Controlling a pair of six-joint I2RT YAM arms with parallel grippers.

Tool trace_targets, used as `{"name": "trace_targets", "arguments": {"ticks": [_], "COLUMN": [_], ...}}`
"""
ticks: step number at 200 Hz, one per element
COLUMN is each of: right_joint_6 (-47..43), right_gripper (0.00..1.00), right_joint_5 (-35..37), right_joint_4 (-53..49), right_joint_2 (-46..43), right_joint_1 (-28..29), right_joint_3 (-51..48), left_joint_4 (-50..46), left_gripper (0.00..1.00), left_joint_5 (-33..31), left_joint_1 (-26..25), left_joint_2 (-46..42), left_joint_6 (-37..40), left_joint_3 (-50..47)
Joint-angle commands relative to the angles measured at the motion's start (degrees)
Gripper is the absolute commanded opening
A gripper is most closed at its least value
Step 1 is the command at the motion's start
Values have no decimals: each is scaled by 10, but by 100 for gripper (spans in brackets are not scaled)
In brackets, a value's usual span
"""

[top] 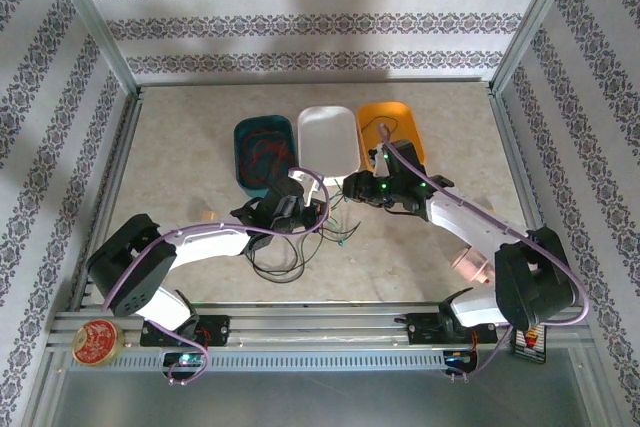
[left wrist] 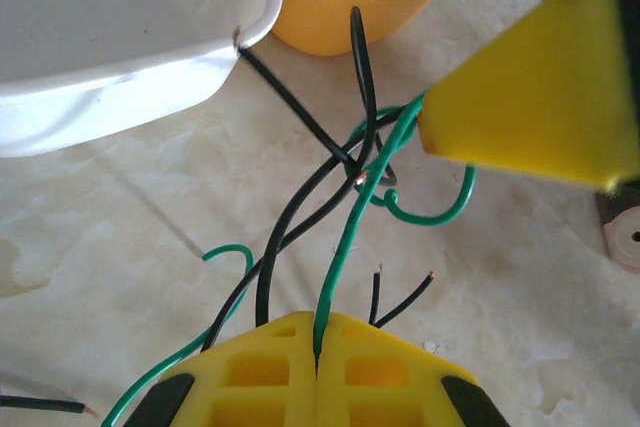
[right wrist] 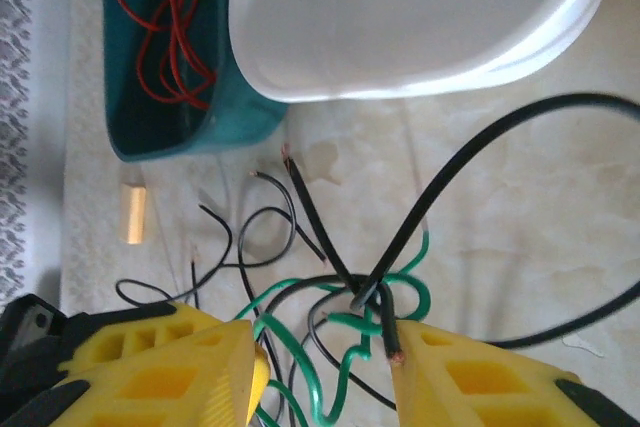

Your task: Untangle the cables

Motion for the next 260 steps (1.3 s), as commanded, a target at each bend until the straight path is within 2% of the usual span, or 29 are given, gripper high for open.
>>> {"name": "trace_targets", "arguments": {"ticks": [1,72,130,155,176,192,216,231,260], "right_joint_6": [16,8,6,10,14,17,20,13,-15], "right_gripper": [40,40,36,26,6,2,0,0,0], "right_joint_5": [-14,-29,-24,-18,-3,13,44,88,170], "right_joint_4": [24,18,24,37,41,33,5,-34,-143], "right_joint_2": [-21,-15,1,12,16,12,-1,-14,-20], "right_joint_1": [-16,-3,16,17,16,12,0,-1,4], "right_joint_3": [-18,-30,-27,-26,-25,-27,-34,-35,-15], "left_joint_4": [37,35,32,32,33,28,-2,-9,-20], "left_gripper": [0,0,0,0,0,0,0,0,0], "left_joint_5": [18,18,22,28,25,0,-96,-136,-142], "left_joint_1": [0,0,0,0,0,0,0,1,2], "left_joint_2": [-22,-23,-20,-22,-26,-32,-52,-68,-80], "left_joint_6": [-12,-9,-6,-6,-9,-15,-25,-23,-13], "left_joint_3": [-9,-6,1,0,-4,-8,-16,-22,-21]}}
